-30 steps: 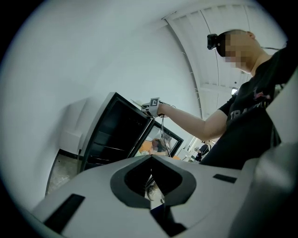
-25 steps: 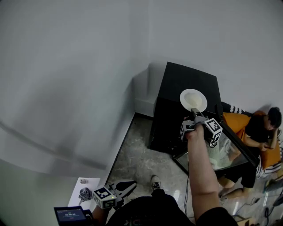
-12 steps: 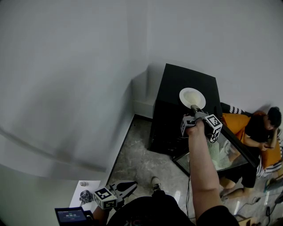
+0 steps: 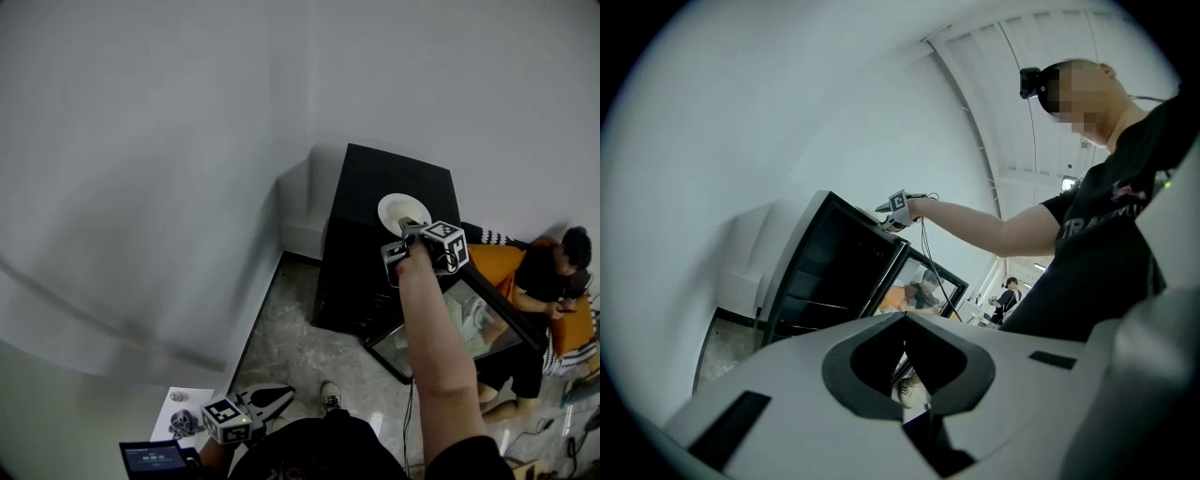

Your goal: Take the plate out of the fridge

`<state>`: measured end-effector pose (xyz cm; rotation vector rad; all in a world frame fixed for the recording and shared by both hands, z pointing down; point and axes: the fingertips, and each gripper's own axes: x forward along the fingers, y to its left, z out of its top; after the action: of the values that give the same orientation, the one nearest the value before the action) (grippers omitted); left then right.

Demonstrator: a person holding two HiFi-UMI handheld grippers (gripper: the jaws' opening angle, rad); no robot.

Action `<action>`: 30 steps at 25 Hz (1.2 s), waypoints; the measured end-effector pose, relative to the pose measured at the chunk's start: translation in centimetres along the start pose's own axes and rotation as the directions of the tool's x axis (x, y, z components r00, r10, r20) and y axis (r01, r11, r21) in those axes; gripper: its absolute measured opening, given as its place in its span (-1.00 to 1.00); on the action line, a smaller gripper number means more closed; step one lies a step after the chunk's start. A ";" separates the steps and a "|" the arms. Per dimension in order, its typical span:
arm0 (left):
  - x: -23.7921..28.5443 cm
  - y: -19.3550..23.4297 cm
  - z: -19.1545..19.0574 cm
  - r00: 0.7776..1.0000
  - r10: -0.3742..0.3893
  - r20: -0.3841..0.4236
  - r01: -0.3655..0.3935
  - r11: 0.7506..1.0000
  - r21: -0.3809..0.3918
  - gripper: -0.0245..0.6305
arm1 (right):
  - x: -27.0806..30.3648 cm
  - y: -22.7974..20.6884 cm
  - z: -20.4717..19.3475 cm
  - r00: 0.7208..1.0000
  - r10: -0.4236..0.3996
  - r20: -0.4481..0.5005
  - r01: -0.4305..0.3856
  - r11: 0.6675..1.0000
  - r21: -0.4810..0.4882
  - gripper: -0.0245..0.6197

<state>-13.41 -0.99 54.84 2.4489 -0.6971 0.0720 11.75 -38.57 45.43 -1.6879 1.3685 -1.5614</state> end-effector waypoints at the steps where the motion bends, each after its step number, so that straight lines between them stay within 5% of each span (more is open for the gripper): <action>1: 0.0 -0.1 0.2 1.000 -0.004 0.003 0.004 1.000 -0.001 -0.91 | 0.2 0.0 0.0 0.999 -0.031 -0.008 0.031 0.999 -0.039 -0.35; 7: -0.2 -0.6 -0.5 1.000 -0.027 0.000 0.027 1.000 0.000 -0.91 | 0.9 -0.5 -0.7 0.980 -0.183 -0.077 0.148 0.932 -0.330 -0.33; 14: -0.1 -0.6 -0.6 0.999 -0.034 -0.011 0.034 0.999 0.011 -0.91 | 1.3 -0.2 -1.3 0.968 -0.224 -0.111 0.129 0.828 -0.546 -0.27; 16: -0.3 -0.6 -1.0 0.999 -0.041 -0.018 0.041 0.999 0.014 -0.91 | 1.3 -0.5 -0.8 0.971 -0.211 -0.114 0.132 0.866 -0.482 -0.27; 20: -0.2 -0.8 -1.0 0.999 -0.043 -0.019 0.043 0.999 0.011 -0.91 | 1.0 -0.9 1.1 0.984 -0.166 -0.066 0.150 0.970 -0.193 -0.27; 30: -0.4 -0.6 -0.9 0.999 -0.048 -0.014 0.048 0.999 0.001 -0.91 | -0.7 -0.7 1.8 0.990 -0.126 0.068 0.129 0.991 -0.035 -0.28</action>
<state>-13.32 0.13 55.20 2.4630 -0.6323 0.0711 13.74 -38.21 45.30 -1.8666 1.2890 -1.5422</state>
